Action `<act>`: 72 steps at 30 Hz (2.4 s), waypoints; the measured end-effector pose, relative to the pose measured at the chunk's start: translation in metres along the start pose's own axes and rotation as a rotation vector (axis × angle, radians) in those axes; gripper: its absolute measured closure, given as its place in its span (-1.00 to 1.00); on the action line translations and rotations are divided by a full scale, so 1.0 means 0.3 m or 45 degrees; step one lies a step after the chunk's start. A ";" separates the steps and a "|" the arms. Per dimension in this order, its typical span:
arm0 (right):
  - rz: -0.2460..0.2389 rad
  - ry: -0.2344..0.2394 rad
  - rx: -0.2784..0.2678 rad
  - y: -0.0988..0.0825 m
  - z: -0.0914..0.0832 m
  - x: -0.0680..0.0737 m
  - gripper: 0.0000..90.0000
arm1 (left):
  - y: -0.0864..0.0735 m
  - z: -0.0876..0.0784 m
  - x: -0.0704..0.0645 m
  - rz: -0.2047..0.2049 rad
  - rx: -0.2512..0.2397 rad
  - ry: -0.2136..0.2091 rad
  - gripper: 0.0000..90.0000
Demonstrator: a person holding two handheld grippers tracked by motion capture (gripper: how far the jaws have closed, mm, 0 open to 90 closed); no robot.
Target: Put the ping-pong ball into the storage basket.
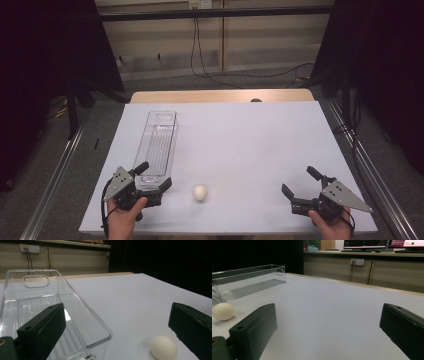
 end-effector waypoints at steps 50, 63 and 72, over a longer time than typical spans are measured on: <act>-0.018 0.014 0.004 0.002 -0.001 0.004 -0.98 | 0.022 0.077 -0.078 0.068 0.074 -0.095 -0.97; -0.016 0.022 0.007 0.002 -0.001 0.005 -0.97 | 0.020 0.100 -0.101 0.074 0.103 -0.107 -0.97; -0.012 0.016 0.001 0.003 0.000 0.004 -0.97 | 0.019 0.118 -0.119 0.075 0.118 -0.129 -0.97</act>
Point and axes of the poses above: each handheld gripper's, and its own axes: z roughly forward along the jaws, y roughly out of its top, x roughly to its left, the point moved 6 cm from there along z, roughly forward along the jaws, and after that the axes turned 3 degrees about x, right-handed, at the moved point
